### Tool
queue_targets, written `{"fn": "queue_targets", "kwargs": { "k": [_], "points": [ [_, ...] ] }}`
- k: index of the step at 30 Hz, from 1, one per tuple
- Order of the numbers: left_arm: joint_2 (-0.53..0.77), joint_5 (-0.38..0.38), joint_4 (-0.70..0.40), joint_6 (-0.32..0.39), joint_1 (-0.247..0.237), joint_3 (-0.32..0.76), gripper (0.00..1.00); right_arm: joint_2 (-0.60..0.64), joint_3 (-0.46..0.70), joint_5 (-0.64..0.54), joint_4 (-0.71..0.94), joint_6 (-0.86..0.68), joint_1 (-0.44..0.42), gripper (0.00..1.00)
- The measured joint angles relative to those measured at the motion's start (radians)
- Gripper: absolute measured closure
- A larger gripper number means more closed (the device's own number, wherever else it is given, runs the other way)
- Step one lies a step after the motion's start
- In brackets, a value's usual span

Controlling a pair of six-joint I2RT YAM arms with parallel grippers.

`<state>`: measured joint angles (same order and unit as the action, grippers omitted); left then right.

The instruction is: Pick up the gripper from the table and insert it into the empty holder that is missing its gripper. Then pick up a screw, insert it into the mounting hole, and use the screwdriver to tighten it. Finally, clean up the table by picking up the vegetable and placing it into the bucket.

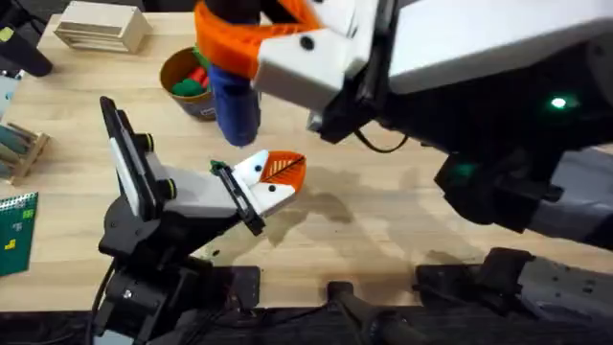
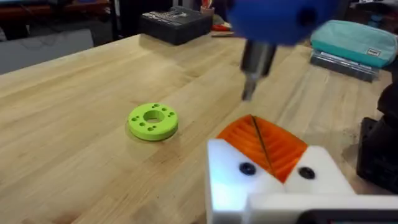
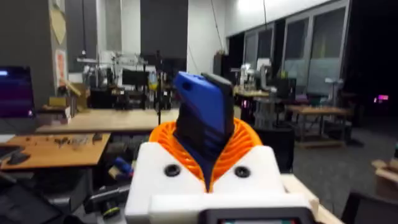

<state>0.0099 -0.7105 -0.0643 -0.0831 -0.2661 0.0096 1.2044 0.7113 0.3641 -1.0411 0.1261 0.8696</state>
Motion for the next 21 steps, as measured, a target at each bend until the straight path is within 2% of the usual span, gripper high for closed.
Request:
{"fn": "queue_targets", "kwargs": {
  "k": [3, 14, 17, 18, 21],
  "points": [
    [0.000, 0.000, 0.000, 0.000, 0.000, 0.000, 0.994, 0.002, 0.000, 0.000, 0.067, 0.000, 0.000, 0.971],
    [0.000, 0.000, 0.000, 0.000, 0.000, 0.000, 0.994, 0.003, 0.000, 0.001, 0.154, -0.036, -0.038, 0.971],
    [0.010, 0.001, -0.003, -0.009, 0.000, 0.000, 0.994, 0.000, 0.010, -0.002, 0.268, -0.119, -0.067, 0.971],
    [0.002, 0.001, 0.000, -0.004, 0.000, 0.000, 0.994, -0.014, 0.029, -0.044, 0.451, -0.255, -0.117, 0.971],
    [-0.004, 0.001, 0.000, -0.003, 0.000, 0.000, 0.994, 0.006, 0.022, -0.130, 0.615, -0.369, -0.181, 0.971]
  ]
}}
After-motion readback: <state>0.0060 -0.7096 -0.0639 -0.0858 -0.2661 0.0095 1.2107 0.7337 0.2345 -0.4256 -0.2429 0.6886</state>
